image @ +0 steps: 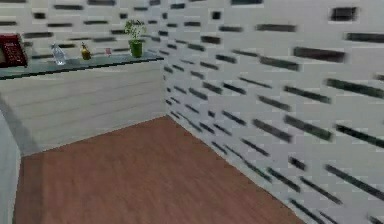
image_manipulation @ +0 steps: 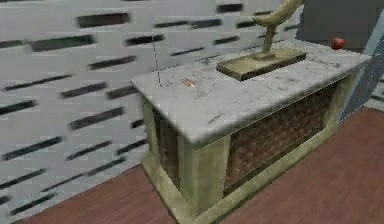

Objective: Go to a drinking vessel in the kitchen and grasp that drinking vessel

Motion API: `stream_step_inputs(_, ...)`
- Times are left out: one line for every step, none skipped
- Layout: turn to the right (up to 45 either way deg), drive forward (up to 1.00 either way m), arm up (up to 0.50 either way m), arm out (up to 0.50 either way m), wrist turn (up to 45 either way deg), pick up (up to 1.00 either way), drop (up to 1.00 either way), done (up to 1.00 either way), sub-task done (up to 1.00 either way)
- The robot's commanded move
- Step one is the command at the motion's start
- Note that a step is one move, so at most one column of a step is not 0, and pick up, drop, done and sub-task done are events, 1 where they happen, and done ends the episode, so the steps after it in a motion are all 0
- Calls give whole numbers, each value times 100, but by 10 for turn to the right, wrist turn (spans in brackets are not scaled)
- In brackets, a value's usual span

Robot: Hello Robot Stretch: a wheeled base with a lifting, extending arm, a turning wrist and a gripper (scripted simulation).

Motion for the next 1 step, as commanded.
stream_step_inputs(-210, 0, 0, 0, 0, 0, 0, 0, 0)
